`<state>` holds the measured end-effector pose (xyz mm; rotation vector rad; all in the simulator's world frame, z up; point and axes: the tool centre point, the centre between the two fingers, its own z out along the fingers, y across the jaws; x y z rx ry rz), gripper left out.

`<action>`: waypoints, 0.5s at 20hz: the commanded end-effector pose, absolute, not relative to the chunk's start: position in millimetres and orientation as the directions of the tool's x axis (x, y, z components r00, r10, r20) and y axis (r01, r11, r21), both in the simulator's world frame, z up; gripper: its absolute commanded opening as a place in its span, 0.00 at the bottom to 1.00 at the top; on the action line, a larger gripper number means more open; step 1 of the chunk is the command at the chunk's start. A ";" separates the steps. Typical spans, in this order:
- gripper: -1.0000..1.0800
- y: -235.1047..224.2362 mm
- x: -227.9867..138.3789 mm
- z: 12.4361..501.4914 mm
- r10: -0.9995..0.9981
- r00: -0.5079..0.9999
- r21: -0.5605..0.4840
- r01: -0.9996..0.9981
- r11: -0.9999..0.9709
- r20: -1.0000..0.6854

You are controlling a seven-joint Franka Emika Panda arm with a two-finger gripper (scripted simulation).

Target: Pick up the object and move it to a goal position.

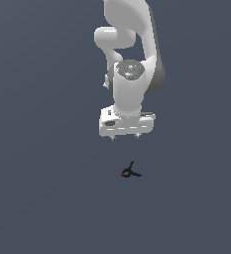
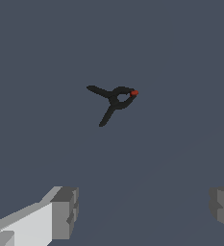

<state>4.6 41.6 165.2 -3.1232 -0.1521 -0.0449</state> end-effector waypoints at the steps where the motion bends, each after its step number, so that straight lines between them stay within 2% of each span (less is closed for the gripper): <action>1: 0.96 41.6 4.6 165.2 0.097 0.995 -0.013 0.097 -0.995 0.029; 10: 0.96 55.4 -2.5 154.2 0.089 0.996 -0.024 0.089 -0.996 0.012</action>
